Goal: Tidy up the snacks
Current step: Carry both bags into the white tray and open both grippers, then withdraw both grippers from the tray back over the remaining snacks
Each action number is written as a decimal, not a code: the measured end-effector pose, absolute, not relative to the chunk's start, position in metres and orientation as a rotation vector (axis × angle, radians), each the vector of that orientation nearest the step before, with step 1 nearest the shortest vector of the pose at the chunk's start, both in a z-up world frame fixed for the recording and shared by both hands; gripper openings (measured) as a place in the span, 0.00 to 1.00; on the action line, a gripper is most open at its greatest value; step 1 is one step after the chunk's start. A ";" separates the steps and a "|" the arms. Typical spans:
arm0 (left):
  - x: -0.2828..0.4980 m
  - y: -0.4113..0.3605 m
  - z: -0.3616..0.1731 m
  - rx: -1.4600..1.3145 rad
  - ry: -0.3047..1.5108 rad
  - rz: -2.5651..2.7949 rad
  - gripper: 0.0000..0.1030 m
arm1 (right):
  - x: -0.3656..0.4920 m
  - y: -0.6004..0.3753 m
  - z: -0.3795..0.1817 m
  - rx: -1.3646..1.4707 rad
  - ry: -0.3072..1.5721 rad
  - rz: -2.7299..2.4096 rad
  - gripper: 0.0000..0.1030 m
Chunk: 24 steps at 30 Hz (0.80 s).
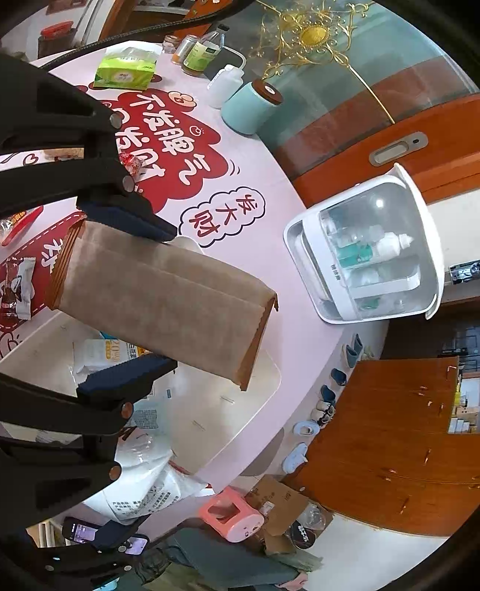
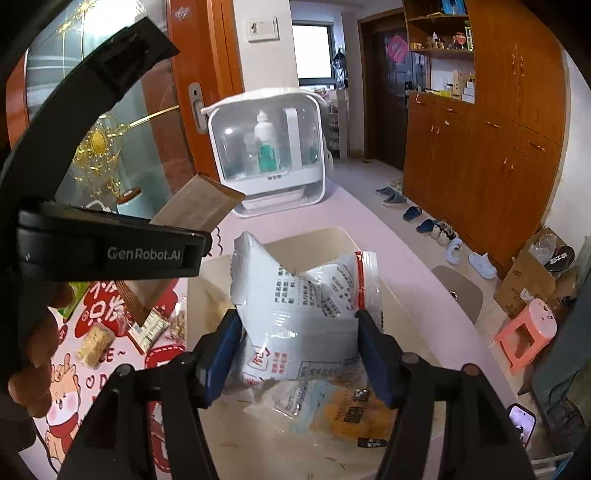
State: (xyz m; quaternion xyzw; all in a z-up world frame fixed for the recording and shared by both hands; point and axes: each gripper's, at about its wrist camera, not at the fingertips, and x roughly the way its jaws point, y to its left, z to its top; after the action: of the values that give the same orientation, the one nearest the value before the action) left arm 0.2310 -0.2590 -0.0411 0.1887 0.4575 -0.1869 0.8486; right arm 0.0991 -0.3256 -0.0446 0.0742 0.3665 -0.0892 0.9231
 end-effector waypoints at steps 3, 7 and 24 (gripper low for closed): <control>0.229 -0.264 -0.045 0.416 0.960 -0.388 0.61 | 0.100 -0.328 -0.050 0.133 0.763 -0.190 0.66; 0.224 -0.267 -0.043 0.424 0.931 -0.371 0.78 | 0.099 -0.332 -0.057 0.138 0.785 -0.179 0.71; 0.210 -0.238 -0.036 0.374 0.940 -0.304 0.78 | 0.096 -0.323 -0.059 0.137 0.814 -0.103 0.71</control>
State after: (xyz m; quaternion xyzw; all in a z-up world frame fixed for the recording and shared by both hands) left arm 0.2098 -0.2385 -0.0359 0.1785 0.4485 -0.1448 0.8637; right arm 0.0964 -0.3226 -0.0594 0.0668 0.3953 -0.0501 0.9148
